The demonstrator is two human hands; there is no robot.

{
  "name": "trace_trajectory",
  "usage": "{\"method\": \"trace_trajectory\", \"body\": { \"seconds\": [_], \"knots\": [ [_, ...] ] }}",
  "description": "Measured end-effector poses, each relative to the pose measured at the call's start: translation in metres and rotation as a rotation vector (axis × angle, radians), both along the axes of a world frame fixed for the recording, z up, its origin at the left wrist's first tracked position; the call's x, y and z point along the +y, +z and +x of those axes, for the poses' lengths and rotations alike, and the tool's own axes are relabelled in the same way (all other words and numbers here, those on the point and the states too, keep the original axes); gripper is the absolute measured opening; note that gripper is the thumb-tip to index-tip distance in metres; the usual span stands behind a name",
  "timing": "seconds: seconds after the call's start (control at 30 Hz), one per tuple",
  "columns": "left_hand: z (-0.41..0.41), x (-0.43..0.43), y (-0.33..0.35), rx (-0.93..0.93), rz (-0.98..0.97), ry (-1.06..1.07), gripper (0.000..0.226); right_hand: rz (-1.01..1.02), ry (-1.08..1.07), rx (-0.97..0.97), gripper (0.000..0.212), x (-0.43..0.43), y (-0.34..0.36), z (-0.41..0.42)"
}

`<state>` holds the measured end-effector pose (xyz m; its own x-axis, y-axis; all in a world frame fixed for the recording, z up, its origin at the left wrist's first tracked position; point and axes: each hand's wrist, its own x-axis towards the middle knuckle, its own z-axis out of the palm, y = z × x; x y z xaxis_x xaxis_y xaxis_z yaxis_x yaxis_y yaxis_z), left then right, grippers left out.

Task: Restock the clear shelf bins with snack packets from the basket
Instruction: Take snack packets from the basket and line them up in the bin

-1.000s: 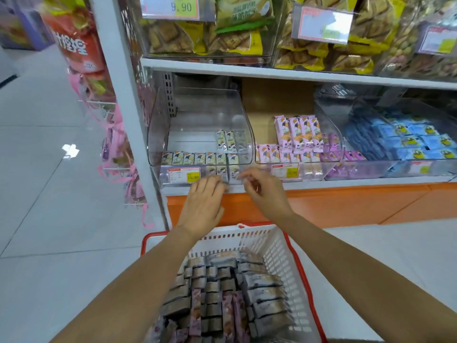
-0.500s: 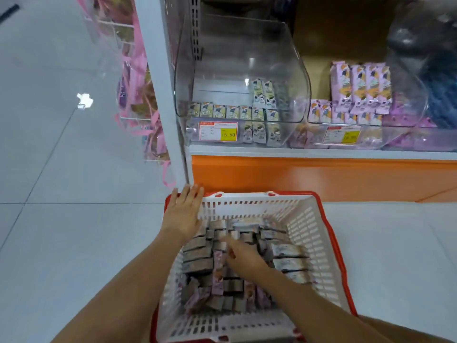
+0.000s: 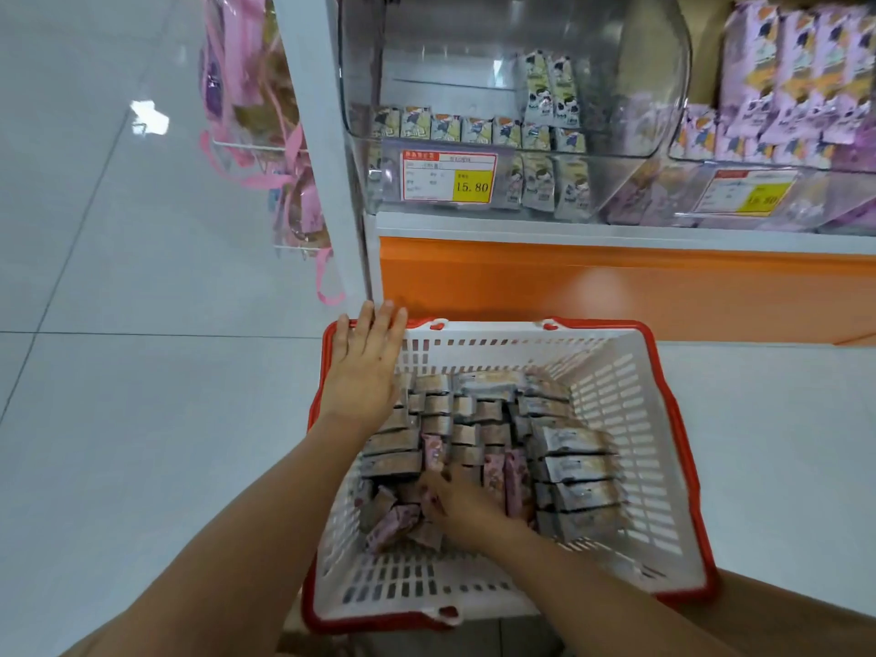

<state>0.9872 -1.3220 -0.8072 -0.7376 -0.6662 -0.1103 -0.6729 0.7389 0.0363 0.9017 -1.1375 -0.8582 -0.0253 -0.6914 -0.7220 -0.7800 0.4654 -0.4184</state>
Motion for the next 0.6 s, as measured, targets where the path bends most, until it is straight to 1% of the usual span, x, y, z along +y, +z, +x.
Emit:
{"method": "trace_trajectory", "body": {
  "seconds": [0.07,0.17,0.33,0.4,0.5,0.53,0.6],
  "knots": [
    [0.001,0.0,0.0,0.019,0.01,0.001,0.085,-0.046,-0.032,0.017,0.032,0.005,-0.006,-0.001],
    [0.001,-0.002,0.0,0.033,0.025,-0.004,0.087,-0.103,-0.134,0.032,0.022,0.008,-0.007,-0.006],
    [0.0,-0.003,0.005,0.005,0.042,0.002,0.089,-0.128,-0.125,0.063,0.029,0.002,0.012,-0.031],
    [-0.002,-0.003,0.014,-0.022,0.08,0.01,0.088,-0.214,-0.127,0.066,0.027,0.0,0.029,-0.042],
    [-0.009,-0.003,0.039,-0.095,0.127,0.004,0.079,-0.364,-0.105,0.068,0.025,-0.003,0.06,-0.062],
    [-0.013,-0.003,0.048,-0.075,0.128,-0.016,0.075,-0.422,-0.11,0.07,0.026,-0.004,0.072,-0.07],
    [-0.021,-0.002,0.069,0.053,0.127,-0.078,0.066,-0.551,-0.143,0.075,0.027,-0.007,0.1,-0.087]
  ]
}}
